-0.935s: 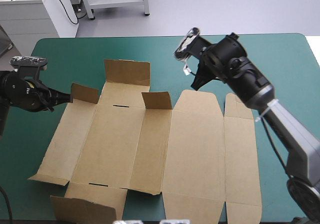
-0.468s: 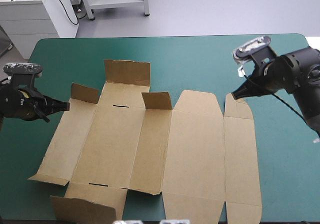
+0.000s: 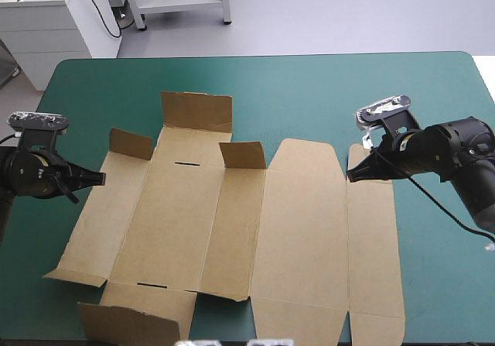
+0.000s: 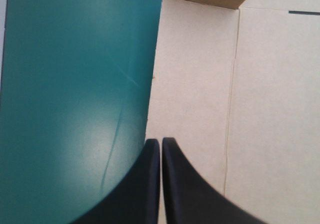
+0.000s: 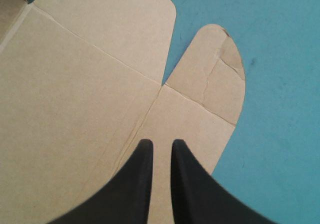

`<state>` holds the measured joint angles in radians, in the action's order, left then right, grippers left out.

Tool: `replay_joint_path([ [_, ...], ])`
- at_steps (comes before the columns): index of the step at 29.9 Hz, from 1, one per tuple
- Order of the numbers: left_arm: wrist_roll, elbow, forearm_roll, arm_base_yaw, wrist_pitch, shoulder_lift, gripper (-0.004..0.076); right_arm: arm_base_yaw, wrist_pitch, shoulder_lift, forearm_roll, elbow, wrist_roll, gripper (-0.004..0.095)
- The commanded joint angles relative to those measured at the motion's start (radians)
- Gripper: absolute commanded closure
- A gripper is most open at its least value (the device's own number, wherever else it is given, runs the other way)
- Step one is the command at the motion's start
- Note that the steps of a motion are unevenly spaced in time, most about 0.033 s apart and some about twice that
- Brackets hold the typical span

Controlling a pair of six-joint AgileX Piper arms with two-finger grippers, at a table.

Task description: Fold the box

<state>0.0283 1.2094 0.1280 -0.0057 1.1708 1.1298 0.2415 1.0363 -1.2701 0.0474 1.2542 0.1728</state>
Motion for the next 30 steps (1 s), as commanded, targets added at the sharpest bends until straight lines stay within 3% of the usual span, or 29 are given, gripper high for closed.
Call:
replay_joint_path([
  [1,-0.016,0.023,0.051,-0.001,-0.034,-0.017,0.0724,-0.006,-0.085,0.03,0.024,0.026,0.018,0.0794],
  [4,-0.041,0.023,0.078,-0.001,-0.008,-0.001,0.0672,-0.006,-0.092,0.03,0.029,0.026,0.023,0.0794],
  [12,-0.039,0.023,0.08,-0.001,0.021,0.051,0.0306,-0.006,-0.106,0.03,0.053,0.026,0.053,0.0796],
  [17,-0.073,0.023,0.175,0.002,-0.025,0.062,0.0312,-0.006,-0.108,0.03,0.053,0.026,0.067,0.0796],
  [21,-0.141,0.048,0.265,0.089,-0.075,0.062,0.0379,-0.006,-0.108,0.03,0.053,0.026,0.067,0.0801],
  [26,-0.074,0.06,0.0,0.384,-0.16,0.073,0.0531,-0.006,-0.108,0.03,0.071,0.026,0.067,0.0817],
  [30,0.029,0.06,-0.305,0.595,-0.18,0.135,0.0536,-0.006,-0.106,0.03,0.076,0.026,0.074,0.0817],
])
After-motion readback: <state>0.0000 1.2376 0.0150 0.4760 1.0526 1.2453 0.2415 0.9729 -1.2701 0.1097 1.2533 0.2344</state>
